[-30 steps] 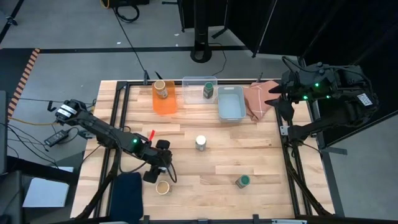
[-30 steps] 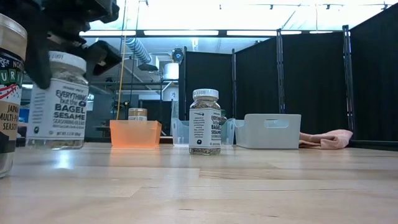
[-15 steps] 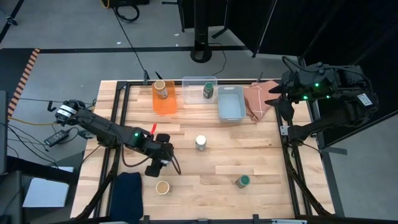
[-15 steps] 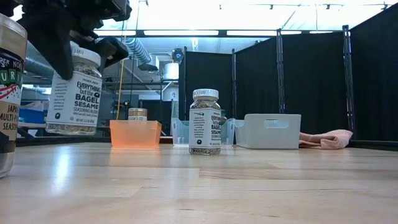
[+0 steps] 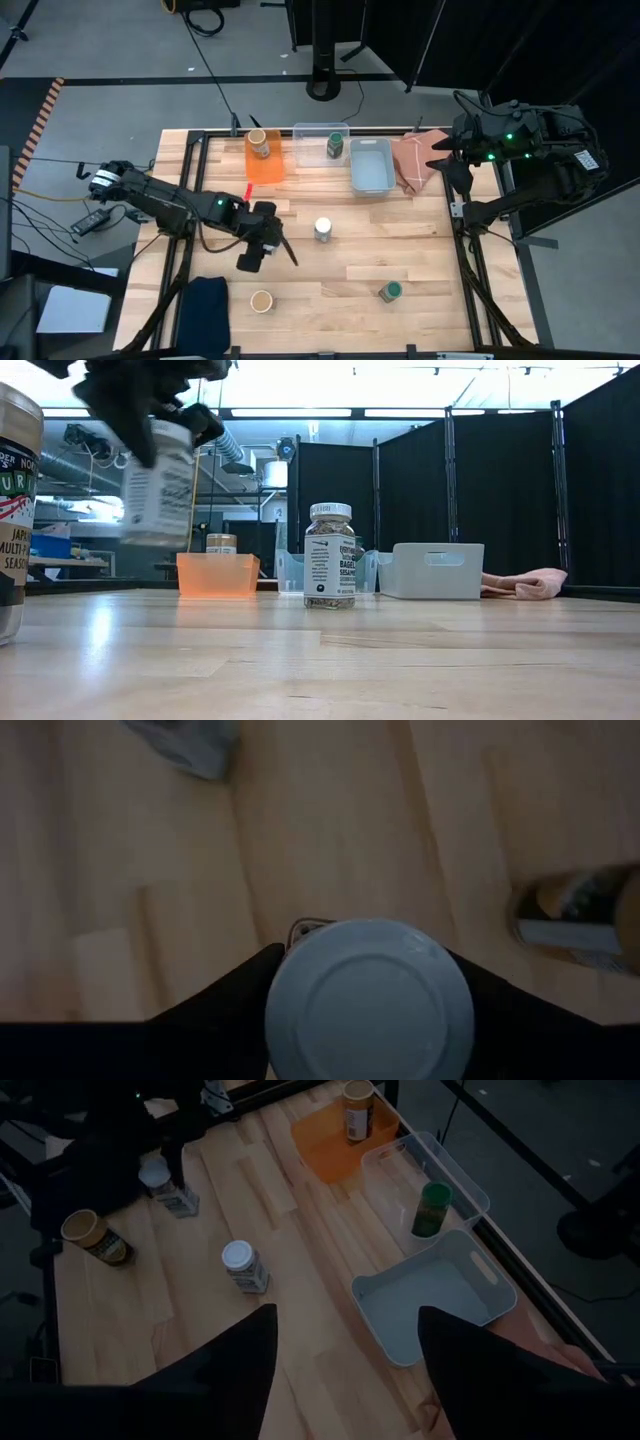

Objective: Sort spices by type
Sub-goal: Put the bottom white seasoning bottle into the gray bin

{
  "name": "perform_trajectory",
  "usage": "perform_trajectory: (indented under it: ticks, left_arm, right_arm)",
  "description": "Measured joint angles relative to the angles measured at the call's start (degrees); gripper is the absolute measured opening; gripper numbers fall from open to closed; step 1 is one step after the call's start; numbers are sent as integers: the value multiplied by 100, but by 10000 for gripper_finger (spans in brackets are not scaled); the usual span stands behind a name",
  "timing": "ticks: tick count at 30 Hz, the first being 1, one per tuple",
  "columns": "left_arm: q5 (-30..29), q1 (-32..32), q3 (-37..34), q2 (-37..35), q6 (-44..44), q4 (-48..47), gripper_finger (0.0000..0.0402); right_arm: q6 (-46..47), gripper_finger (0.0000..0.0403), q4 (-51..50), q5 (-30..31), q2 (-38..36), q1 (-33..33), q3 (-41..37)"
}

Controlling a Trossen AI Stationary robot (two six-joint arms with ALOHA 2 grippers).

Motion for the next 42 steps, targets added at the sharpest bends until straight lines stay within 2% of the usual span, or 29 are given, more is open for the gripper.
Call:
perform_trajectory:
  ticks: [10, 16, 33, 42]
  left_arm:
    - [-528, 623, 776, 0, 201, -101, 222]
    - [-986, 1002, 1107, -4, 294, 416, 222]
    - [-1186, 1838, 1147, 46, 263, 2288, 222]
    - [-1180, 2023, 1147, 500, 248, 2927, 222]
  right_arm:
    - [4, 251, 3, 0, 0, 0, 0]
    - [6, 247, 52, 0, 0, -2, 0]
    - [290, 247, 70, 0, 0, -2, 0]
    - [349, 248, 119, -4, -2, -2, 0]
